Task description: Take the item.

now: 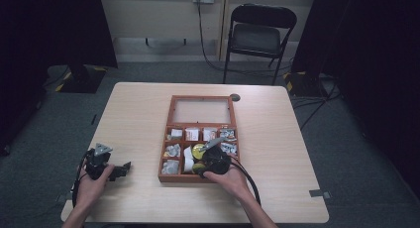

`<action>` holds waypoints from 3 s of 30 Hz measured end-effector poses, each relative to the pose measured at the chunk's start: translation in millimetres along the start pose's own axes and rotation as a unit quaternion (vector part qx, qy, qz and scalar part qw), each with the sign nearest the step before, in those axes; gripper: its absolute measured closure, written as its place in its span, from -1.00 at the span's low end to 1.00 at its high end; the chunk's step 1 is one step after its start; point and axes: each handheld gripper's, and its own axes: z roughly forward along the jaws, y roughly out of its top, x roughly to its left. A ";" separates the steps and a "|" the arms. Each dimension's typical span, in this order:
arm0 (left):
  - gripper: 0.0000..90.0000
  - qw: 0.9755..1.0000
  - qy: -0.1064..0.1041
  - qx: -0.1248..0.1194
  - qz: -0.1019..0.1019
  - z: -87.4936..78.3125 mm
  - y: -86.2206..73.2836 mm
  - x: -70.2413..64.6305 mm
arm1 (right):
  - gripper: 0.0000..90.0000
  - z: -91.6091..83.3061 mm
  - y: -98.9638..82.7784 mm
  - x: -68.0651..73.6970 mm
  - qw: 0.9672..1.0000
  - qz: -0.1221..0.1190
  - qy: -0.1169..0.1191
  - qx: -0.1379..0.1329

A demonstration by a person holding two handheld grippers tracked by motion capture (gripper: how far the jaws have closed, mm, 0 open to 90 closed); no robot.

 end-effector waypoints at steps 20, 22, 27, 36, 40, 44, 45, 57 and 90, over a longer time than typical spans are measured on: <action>-1.00 1.000 0.000 0.000 0.000 0.0 0.0 0.0 | 0.21 -9.3 -1.2 3.1 0.998 -0.048 0.013 -0.030; -1.00 1.000 0.000 0.000 0.000 0.0 0.0 0.0 | 0.21 -9.8 -1.6 2.3 0.998 -0.047 0.016 -0.032; -1.00 1.000 0.000 0.000 0.000 0.0 0.0 0.0 | 0.21 -14.1 -0.9 0.6 0.998 -0.042 0.021 -0.045; -1.00 1.000 0.000 0.000 0.000 0.0 0.0 0.0 | 0.21 -21.8 -1.3 -4.1 0.997 -0.026 0.026 -0.066; -1.00 1.000 0.000 0.000 0.000 0.0 0.0 0.0 | 0.21 -23.8 -1.5 -5.5 0.997 -0.022 0.027 -0.072; -1.00 1.000 0.000 0.000 0.000 0.0 0.0 0.0 | 0.22 -25.1 -1.5 -5.9 0.996 -0.021 0.024 -0.078; -1.00 1.000 0.000 0.000 0.000 -0.1 0.1 0.1 | 0.22 -25.8 -1.4 -6.1 0.996 -0.019 0.023 -0.080; -1.00 1.000 -0.001 0.001 0.000 -0.2 0.1 0.1 | 0.22 -33.7 -1.7 -8.0 0.994 -0.009 0.013 -0.105; -1.00 1.000 -0.001 0.002 0.000 -0.3 0.2 0.2 | 0.22 -58.8 -0.8 -18.6 0.989 0.015 0.000 -0.146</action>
